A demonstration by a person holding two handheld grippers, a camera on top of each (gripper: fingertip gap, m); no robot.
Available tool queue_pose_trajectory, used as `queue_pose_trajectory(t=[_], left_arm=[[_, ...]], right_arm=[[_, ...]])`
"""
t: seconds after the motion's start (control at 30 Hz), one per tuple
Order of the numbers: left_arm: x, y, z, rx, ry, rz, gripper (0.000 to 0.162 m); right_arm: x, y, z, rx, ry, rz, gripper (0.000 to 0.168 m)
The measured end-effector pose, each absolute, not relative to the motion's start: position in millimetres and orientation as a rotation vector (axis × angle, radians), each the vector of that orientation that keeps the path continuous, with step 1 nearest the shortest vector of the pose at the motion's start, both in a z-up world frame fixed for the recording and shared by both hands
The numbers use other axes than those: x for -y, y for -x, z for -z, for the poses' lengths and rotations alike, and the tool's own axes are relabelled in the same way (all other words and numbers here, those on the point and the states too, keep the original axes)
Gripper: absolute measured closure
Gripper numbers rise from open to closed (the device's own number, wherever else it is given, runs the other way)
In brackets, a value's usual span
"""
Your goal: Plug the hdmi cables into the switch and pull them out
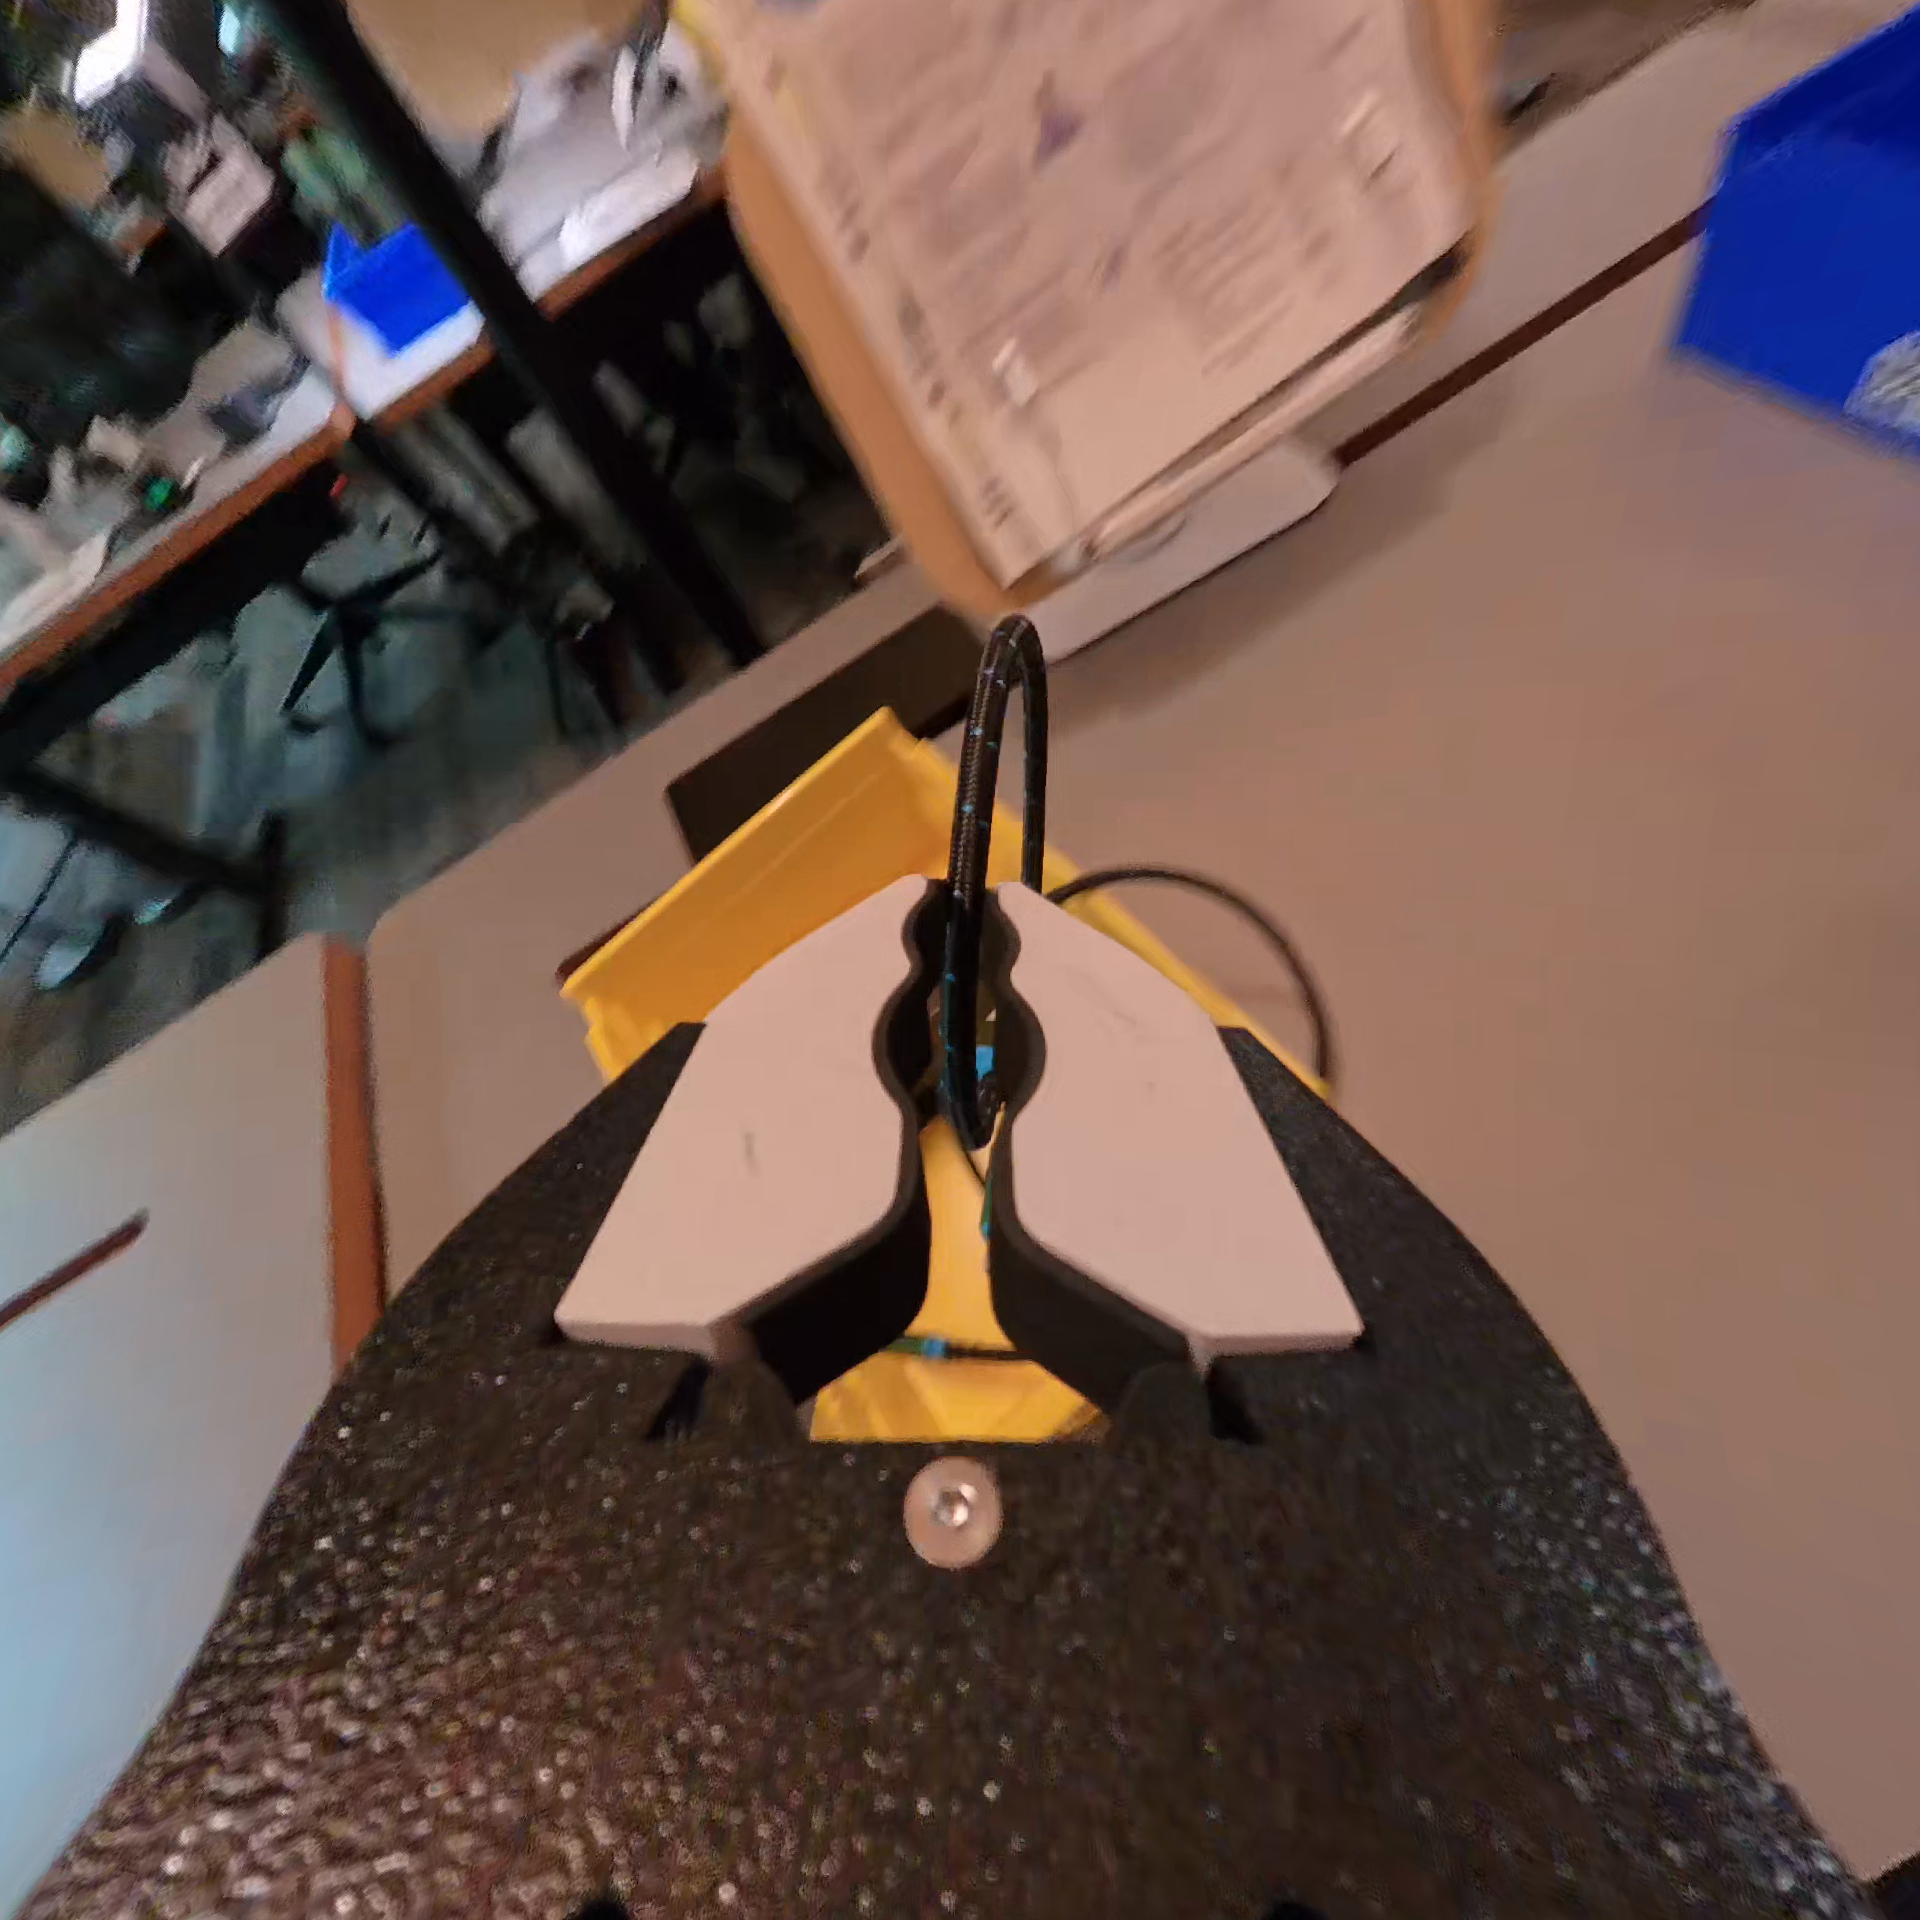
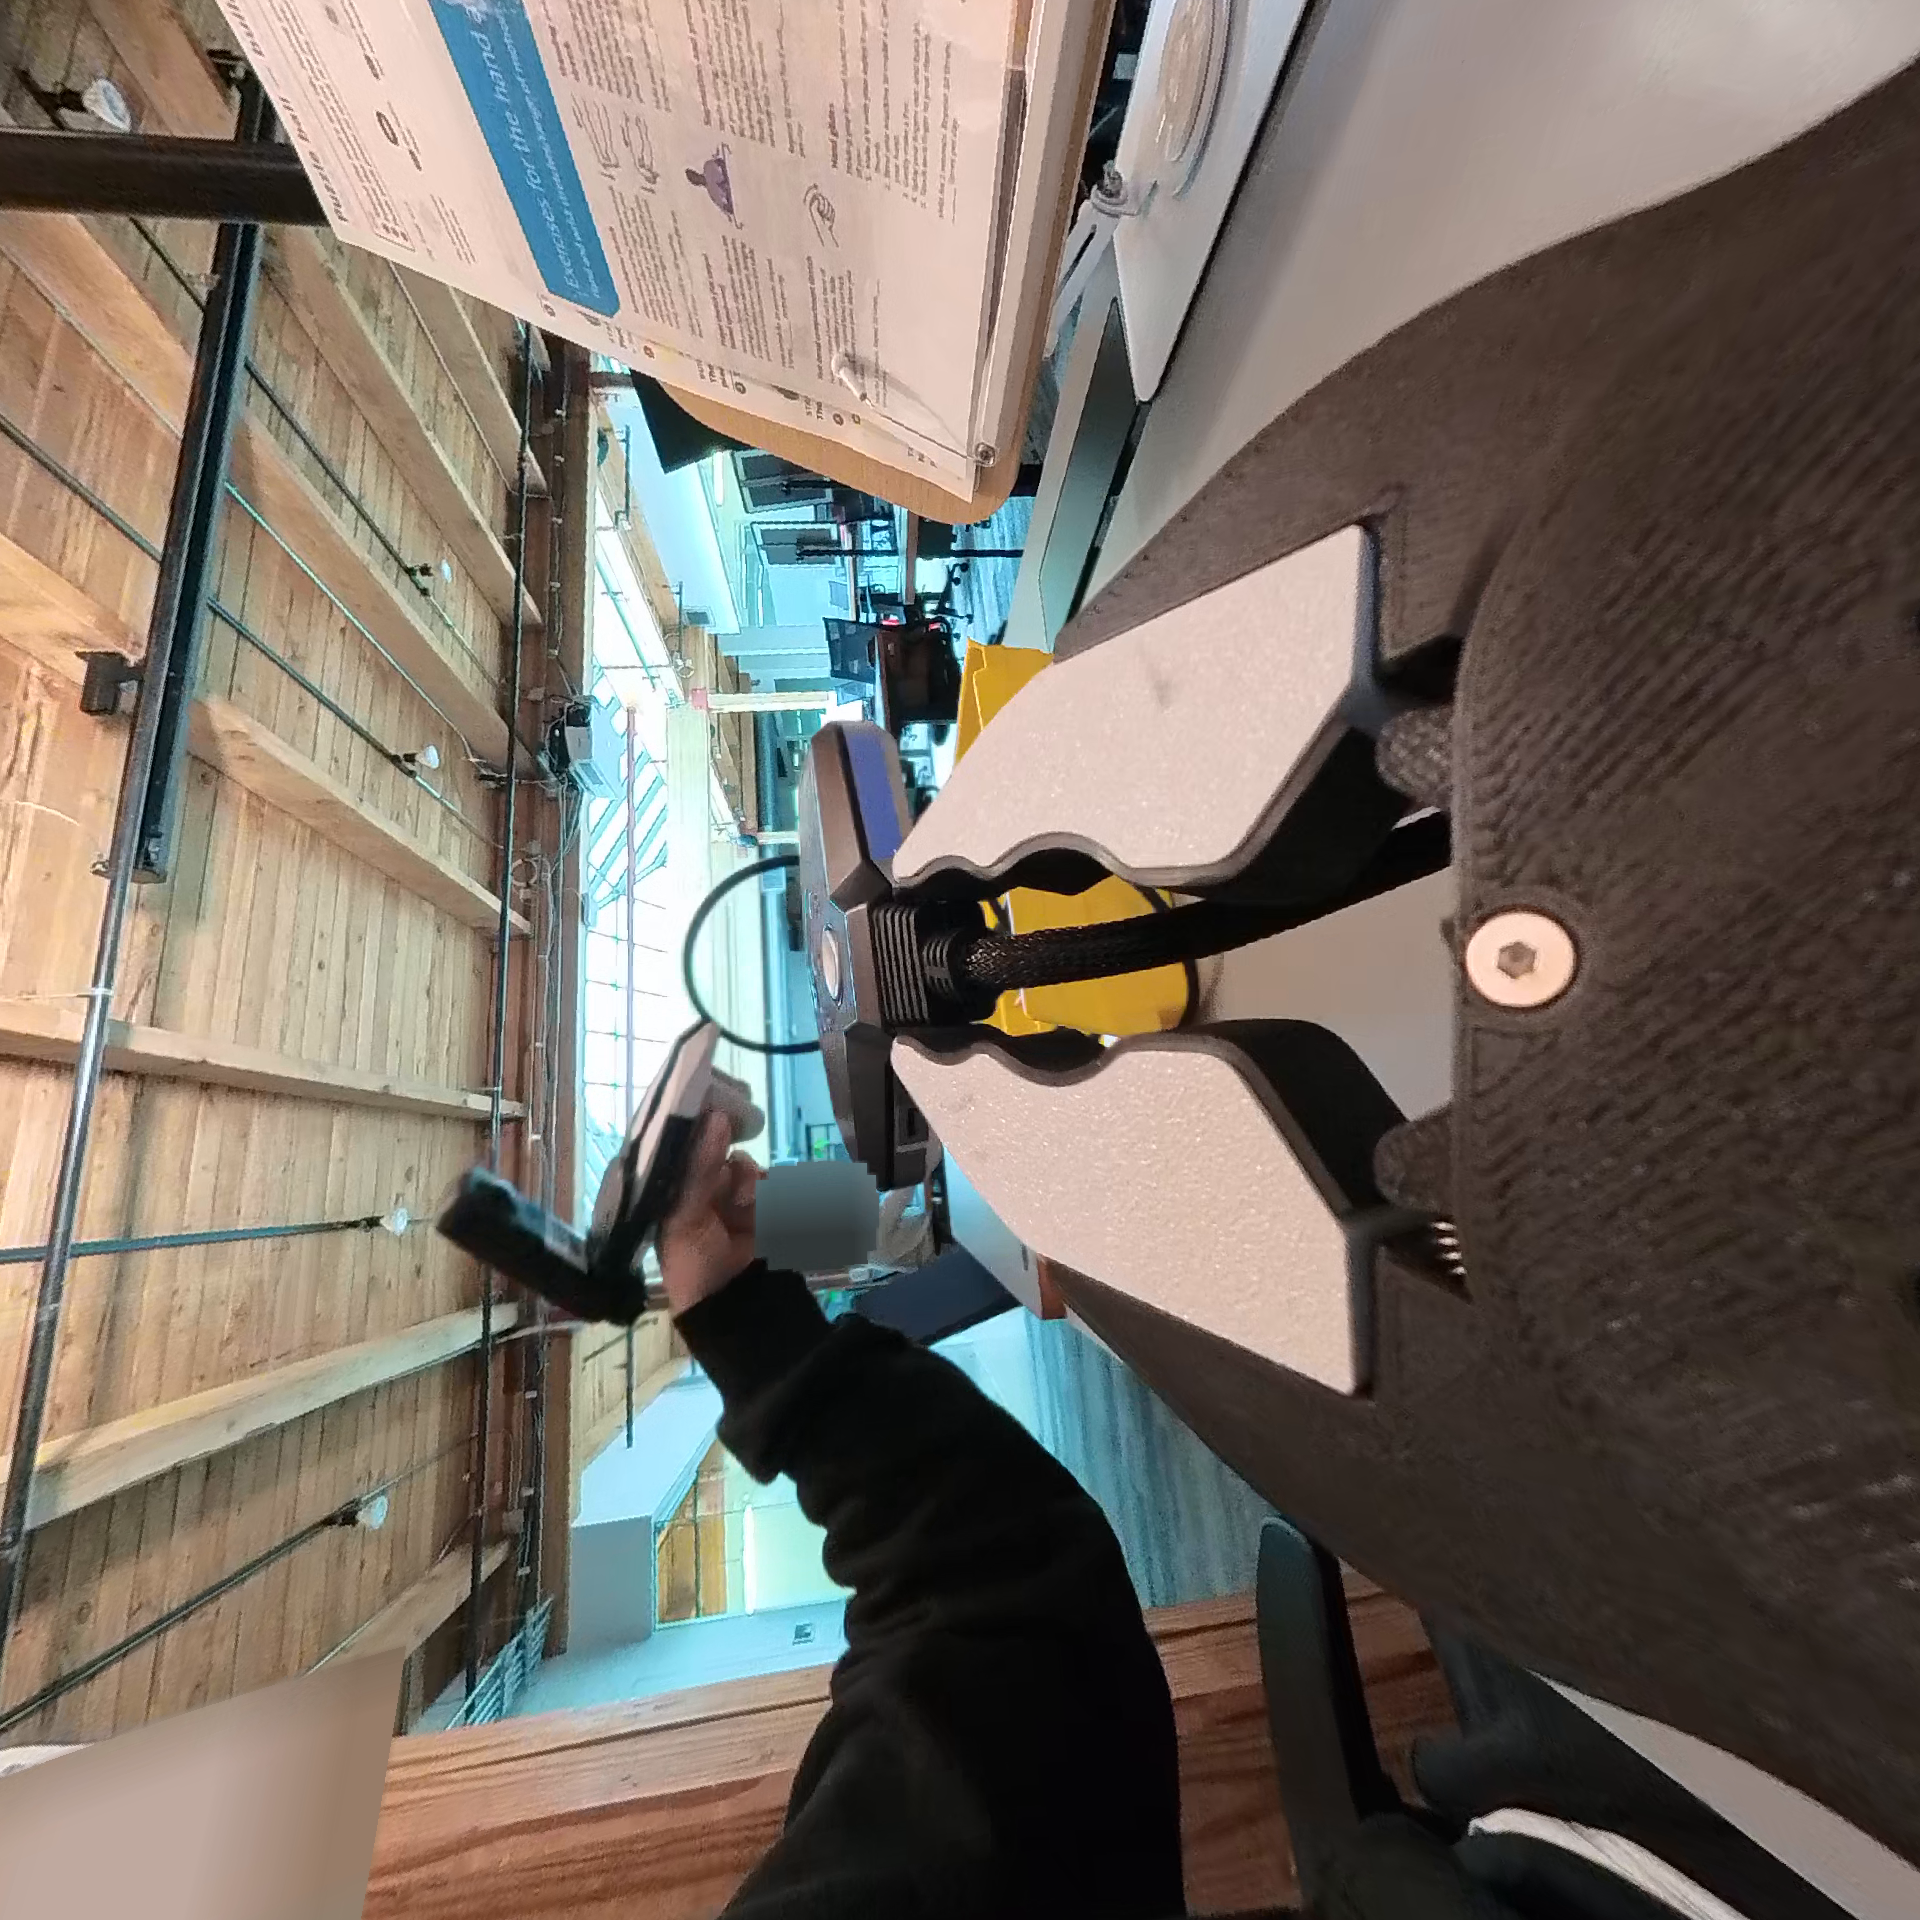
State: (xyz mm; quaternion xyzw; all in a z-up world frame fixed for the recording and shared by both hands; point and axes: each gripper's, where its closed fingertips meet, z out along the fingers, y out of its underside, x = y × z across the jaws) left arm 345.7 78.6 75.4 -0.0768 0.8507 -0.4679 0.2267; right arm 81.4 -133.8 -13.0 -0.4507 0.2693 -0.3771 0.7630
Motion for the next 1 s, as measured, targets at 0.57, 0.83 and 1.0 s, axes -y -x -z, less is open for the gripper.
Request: queue_pose_trajectory(t=[0.57, 0.83, 1.0], left_arm=[[-51.5, -111.6, 127.6, -2.541, -1.306, 1.196, 0.154], [-72.1, -160.4, 130.8, -2.927, -0.665, 1.410, 0.121], [-62.0, -167.2, 138.8, -2.906, -0.538, 1.350, 0.115]], right_arm=[[147.2, -63.4, -4.3, -0.511, 0.857, 0.873, 0.145], [144.6, -65.2, -2.3, -0.513, 0.876, 0.871, 0.145], [140.9, -66.8, -0.2, -0.511, 0.901, 0.871, 0.145]])
